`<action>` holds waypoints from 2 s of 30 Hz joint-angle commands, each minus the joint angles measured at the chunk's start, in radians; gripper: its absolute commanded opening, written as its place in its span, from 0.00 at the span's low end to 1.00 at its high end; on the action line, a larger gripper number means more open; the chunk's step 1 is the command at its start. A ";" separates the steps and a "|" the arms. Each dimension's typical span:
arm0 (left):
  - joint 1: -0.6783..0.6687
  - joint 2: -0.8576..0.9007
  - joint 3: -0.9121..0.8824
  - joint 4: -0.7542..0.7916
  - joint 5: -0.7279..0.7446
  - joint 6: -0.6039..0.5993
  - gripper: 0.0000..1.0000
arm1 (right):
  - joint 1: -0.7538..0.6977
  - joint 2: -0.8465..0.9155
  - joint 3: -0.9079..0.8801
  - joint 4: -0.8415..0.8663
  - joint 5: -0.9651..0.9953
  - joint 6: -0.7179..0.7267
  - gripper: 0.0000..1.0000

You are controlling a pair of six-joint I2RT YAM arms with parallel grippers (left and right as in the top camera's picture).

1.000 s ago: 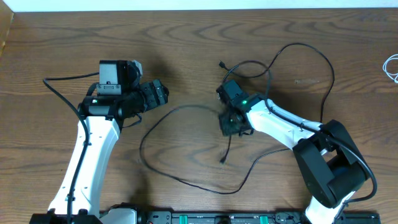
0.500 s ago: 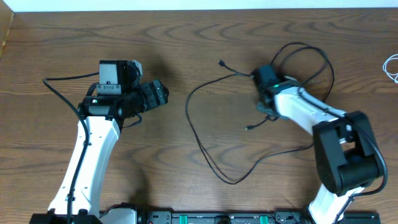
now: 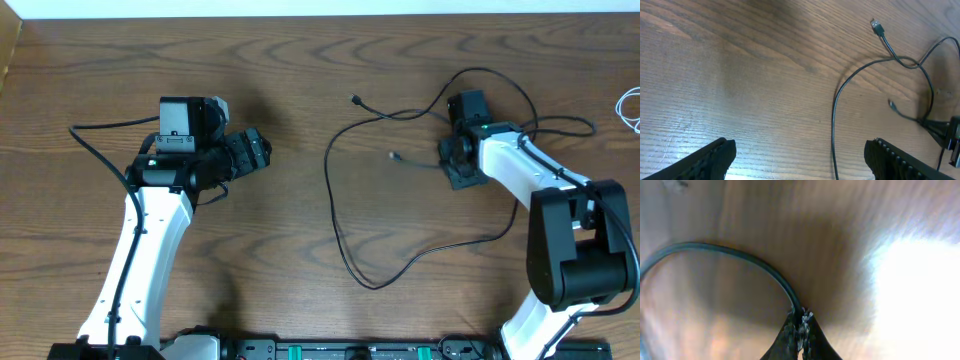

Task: Untangle cables

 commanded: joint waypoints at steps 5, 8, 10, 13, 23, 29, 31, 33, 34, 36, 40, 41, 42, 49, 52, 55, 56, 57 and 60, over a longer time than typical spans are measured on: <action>0.000 -0.004 0.019 -0.003 -0.014 0.005 0.87 | 0.029 0.064 -0.041 0.179 -0.060 0.167 0.02; 0.000 -0.004 0.019 -0.003 -0.014 0.005 0.87 | 0.030 0.064 -0.041 0.232 -0.064 0.169 0.02; 0.000 -0.004 0.019 -0.003 -0.014 0.005 0.87 | 0.030 0.064 -0.041 0.231 -0.067 0.163 0.02; 0.000 -0.004 0.019 -0.003 -0.014 0.005 0.87 | 0.030 0.064 -0.041 0.232 -0.067 0.077 0.01; 0.000 -0.004 0.019 -0.003 -0.014 0.005 0.87 | 0.030 0.064 -0.041 0.238 -0.089 -0.381 0.86; 0.000 -0.004 0.019 -0.003 -0.014 0.005 0.87 | 0.030 0.064 -0.041 0.238 -0.198 -0.552 0.93; 0.000 -0.004 0.019 -0.003 -0.014 0.005 0.87 | 0.030 0.064 -0.041 0.241 -0.247 -0.582 0.95; 0.000 -0.004 0.019 -0.003 -0.014 0.005 0.87 | 0.030 0.064 -0.041 0.257 -0.303 -0.625 0.95; 0.000 -0.004 0.019 -0.003 -0.014 0.005 0.87 | 0.030 0.064 -0.041 0.270 -0.343 -0.658 0.95; 0.000 -0.004 0.019 -0.003 -0.014 0.005 0.87 | 0.030 0.064 -0.041 0.286 -0.399 -0.739 0.92; 0.000 -0.004 0.019 -0.003 -0.014 0.005 0.87 | 0.031 0.064 -0.041 0.288 -0.479 -0.938 0.90; 0.000 -0.004 0.019 -0.003 -0.014 0.005 0.87 | 0.035 0.064 -0.041 0.288 -0.499 -0.988 0.90; 0.000 -0.004 0.019 -0.003 -0.014 0.005 0.87 | 0.042 0.064 -0.041 0.288 -0.509 -1.031 0.90; 0.000 -0.004 0.019 -0.003 -0.014 0.005 0.87 | 0.155 0.064 -0.041 0.285 -0.495 -1.182 0.99; 0.000 -0.004 0.019 -0.003 -0.014 0.005 0.87 | 0.212 0.064 -0.041 0.276 -0.495 -1.232 0.99; 0.000 -0.004 0.019 -0.003 -0.014 0.005 0.87 | 0.292 0.064 -0.041 0.250 -0.488 -1.287 0.99; 0.000 -0.004 0.019 -0.003 -0.014 0.005 0.87 | 0.306 0.064 -0.041 0.244 -0.482 -1.294 0.99; 0.000 -0.004 0.019 -0.003 -0.014 0.005 0.87 | 0.332 0.064 -0.041 0.229 -0.462 -1.302 0.99; 0.000 -0.004 0.019 -0.003 -0.014 0.005 0.87 | 0.391 0.064 -0.041 0.189 -0.408 -1.336 0.99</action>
